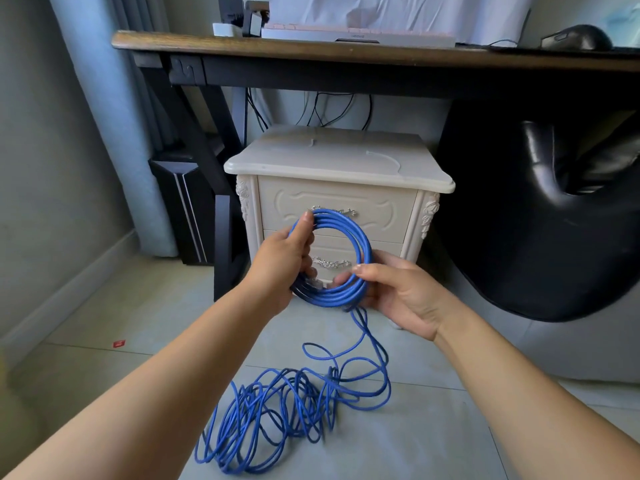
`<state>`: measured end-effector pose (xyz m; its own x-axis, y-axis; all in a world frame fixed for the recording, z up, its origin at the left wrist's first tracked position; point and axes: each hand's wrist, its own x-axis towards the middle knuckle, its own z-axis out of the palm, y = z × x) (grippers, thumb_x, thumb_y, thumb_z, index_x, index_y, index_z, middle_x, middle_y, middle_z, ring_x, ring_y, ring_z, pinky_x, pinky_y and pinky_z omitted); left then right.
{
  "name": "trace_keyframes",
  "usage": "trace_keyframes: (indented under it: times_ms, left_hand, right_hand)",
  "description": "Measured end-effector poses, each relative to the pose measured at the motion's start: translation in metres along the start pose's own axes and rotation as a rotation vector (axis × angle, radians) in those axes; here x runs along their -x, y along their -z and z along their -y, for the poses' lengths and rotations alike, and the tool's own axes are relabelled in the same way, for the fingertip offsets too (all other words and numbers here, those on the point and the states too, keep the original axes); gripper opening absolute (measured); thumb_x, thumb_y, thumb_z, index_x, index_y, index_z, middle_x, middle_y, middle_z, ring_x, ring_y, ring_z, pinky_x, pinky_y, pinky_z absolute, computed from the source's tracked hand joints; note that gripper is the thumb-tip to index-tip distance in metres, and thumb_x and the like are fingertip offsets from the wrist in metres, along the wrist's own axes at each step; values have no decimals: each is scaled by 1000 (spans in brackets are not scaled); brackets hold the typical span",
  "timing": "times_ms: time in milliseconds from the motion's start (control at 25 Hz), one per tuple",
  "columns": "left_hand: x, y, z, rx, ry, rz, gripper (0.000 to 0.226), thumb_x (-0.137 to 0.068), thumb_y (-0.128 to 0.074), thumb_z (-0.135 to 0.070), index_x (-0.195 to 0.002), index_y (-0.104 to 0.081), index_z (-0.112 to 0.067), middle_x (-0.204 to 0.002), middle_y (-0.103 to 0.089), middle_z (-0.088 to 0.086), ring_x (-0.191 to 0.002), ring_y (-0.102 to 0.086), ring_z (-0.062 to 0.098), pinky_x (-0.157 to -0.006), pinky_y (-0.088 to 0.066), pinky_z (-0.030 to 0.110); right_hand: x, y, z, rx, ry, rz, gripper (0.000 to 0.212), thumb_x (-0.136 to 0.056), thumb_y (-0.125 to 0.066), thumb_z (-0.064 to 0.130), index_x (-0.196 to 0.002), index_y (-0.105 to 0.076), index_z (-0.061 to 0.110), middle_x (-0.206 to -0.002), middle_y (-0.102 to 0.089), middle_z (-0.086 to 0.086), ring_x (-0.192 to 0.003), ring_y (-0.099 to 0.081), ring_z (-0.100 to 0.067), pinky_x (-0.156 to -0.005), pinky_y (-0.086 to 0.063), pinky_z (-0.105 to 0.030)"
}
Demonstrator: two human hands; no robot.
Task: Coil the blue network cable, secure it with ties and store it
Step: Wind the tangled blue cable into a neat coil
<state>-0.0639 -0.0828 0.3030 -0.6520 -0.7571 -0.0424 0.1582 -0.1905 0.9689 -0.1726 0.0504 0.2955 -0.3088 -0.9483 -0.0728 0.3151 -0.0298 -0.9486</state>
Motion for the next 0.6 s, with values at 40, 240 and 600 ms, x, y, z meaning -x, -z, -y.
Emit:
trace_keyframes:
  times_ms: [40, 240, 600]
  left_hand:
    - [0, 1, 2, 70, 33, 7, 34, -99, -52, -40, -77, -49, -15, -50, -34, -10, -41, -32, 8, -48, -37, 23]
    - [6, 10, 2, 220, 214, 358, 24, -89, -61, -33, -90, -59, -9, -63, -47, 1, -57, -53, 15, -76, -56, 34]
    - [8, 22, -20, 246, 431, 650, 82, -72, -52, -78, -107, -66, -5, -85, -60, 8, -74, -62, 23, -90, -52, 53]
  right_hand:
    - [-3, -3, -1, -75, 49, -34, 10, -87, -61, 8, -97, -58, 5, -74, -67, -12, -73, -69, -26, -78, -56, -41]
    - [-9, -3, 6, -126, 193, -194, 15, -100, -46, 18, -101, -59, 9, -59, -31, 2, -45, -32, -9, -59, -54, -32]
    - [-3, 3, 17, 246, 172, -138, 14, -100, -49, 15, -107, -59, 8, -54, -29, 9, -41, -23, -5, -44, -35, -21]
